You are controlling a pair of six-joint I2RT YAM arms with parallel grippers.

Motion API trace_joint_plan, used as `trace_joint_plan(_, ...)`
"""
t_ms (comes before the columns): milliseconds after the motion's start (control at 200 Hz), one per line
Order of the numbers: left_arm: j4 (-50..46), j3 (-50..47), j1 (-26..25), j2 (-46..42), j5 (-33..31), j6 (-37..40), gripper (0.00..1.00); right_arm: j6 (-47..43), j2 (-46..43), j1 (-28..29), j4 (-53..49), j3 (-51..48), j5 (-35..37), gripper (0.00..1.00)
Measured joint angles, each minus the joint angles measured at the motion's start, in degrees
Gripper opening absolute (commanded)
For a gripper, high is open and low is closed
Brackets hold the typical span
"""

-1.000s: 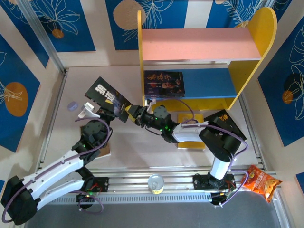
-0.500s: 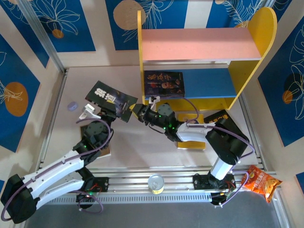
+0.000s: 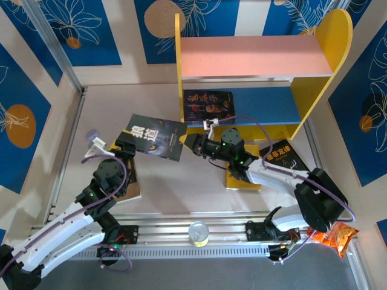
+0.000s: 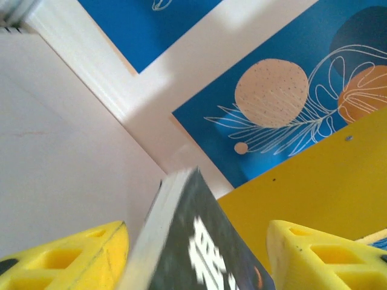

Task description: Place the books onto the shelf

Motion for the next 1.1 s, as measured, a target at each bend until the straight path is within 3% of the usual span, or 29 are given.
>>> trace_joint_plan(505, -3.0, 0.4, 0.0, -0.3, -2.5, 3.1, 0.63, -8.3, -20.2, -14.5, -20.5, -3.1, -16.0, 0.12)
trace_joint_plan(875, -3.4, 2.3, 0.0, 2.5, -2.1, 6.3, 0.67, -11.7, -23.5, -34.5, -30.1, -1.7, -28.7, 0.12)
trace_joint_plan(1100, -8.1, 13.9, 0.0, 10.0, 2.6, 13.8, 0.69, -15.8, -23.7, -43.5, -33.5, 3.9, -34.2, 0.12)
